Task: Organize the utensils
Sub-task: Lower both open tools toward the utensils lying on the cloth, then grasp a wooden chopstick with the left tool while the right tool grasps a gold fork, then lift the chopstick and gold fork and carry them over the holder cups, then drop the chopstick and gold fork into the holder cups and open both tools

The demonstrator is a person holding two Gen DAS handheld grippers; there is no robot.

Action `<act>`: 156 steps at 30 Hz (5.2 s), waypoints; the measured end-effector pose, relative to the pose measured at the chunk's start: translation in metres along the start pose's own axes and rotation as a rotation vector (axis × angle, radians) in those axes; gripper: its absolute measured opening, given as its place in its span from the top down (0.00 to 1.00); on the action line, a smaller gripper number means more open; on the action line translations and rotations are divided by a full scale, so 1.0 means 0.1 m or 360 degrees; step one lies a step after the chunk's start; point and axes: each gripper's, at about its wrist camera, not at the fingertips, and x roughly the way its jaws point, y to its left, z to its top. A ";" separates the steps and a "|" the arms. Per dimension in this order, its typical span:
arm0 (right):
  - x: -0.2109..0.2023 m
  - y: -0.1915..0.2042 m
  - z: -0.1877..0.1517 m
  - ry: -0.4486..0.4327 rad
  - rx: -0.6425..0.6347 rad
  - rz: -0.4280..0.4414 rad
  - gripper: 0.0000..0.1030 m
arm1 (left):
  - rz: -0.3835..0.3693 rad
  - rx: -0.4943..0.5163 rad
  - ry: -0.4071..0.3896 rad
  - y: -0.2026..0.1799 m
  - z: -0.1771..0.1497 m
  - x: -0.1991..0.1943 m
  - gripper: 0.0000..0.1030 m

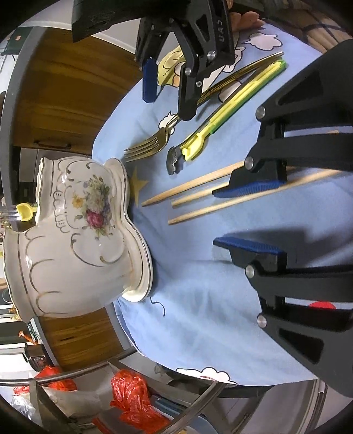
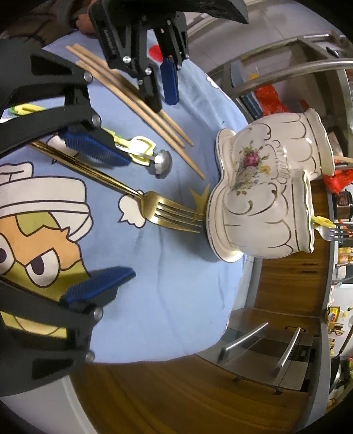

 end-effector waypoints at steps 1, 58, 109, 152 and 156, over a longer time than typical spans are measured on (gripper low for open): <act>0.00 0.00 0.00 0.0004 -0.0005 -0.0002 0.31 | -0.0001 -0.0005 0.0000 0.01 0.00 0.00 0.76; 0.04 -0.16 0.20 0.0713 0.0022 -0.0009 0.93 | -0.0119 0.0015 0.0568 0.51 0.15 0.05 0.95; -0.96 -0.16 0.89 -0.0651 0.0146 0.0201 0.94 | -0.0065 -0.0381 -0.1022 0.70 0.86 -1.03 0.95; -0.43 -0.13 1.44 -0.0688 0.0119 0.0038 0.94 | 0.0175 -0.0491 -0.1189 0.69 1.48 -0.49 0.95; -0.33 -0.11 1.44 -0.0633 0.0113 0.0035 0.94 | 0.0212 -0.0477 -0.1108 0.67 1.43 -0.42 0.95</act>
